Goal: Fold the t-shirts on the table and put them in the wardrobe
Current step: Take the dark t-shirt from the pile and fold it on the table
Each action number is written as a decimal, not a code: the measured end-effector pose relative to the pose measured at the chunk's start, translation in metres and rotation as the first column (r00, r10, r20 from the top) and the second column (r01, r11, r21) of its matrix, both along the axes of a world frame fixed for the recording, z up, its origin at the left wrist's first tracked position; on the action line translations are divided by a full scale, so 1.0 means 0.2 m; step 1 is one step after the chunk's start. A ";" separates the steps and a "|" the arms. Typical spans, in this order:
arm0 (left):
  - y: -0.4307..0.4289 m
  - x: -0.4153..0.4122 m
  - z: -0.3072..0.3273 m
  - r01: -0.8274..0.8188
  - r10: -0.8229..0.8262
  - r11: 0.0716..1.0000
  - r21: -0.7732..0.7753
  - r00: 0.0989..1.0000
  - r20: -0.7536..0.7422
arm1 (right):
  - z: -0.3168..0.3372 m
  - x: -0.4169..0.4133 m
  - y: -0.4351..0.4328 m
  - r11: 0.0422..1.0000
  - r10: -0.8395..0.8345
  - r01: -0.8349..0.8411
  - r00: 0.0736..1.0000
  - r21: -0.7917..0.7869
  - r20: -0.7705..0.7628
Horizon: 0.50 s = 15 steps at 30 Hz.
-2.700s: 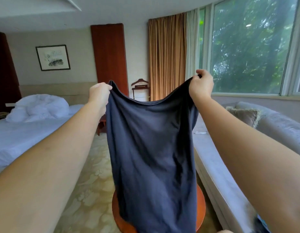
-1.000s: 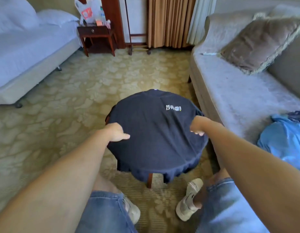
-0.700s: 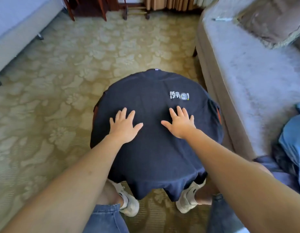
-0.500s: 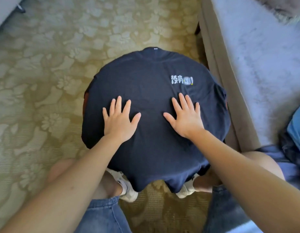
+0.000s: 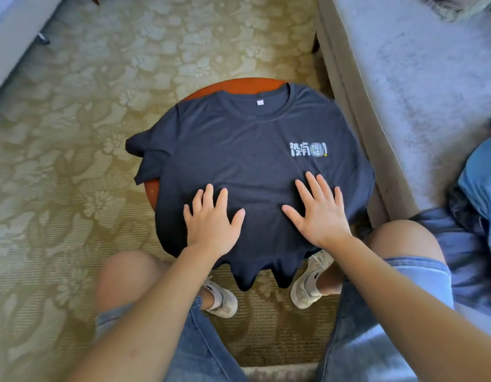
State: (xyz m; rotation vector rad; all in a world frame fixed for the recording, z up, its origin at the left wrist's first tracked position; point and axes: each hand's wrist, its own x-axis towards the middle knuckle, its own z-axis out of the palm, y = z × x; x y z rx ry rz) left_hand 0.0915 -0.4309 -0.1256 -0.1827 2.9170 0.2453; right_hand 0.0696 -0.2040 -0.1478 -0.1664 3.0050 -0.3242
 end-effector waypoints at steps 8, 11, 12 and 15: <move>-0.16 -0.14 0.13 -0.072 0.090 0.986 0.151 0.989 -0.115 | 0.14 -0.06 -0.03 0.999 -0.035 0.035 0.999 0.013 0.031; -0.23 -0.21 0.11 -0.107 0.123 0.988 0.108 0.981 -0.153 | 0.18 -0.18 -0.18 0.999 0.019 -0.018 0.999 -0.036 0.044; -0.24 -0.23 0.09 -0.106 0.121 0.989 0.106 0.981 -0.152 | 0.18 -0.23 -0.24 0.998 0.042 -0.039 0.998 -0.053 0.054; -0.25 -0.25 0.01 -0.097 0.108 0.988 0.123 0.990 -0.087 | 0.14 -0.32 -0.40 0.995 0.069 -0.062 0.993 -0.077 0.095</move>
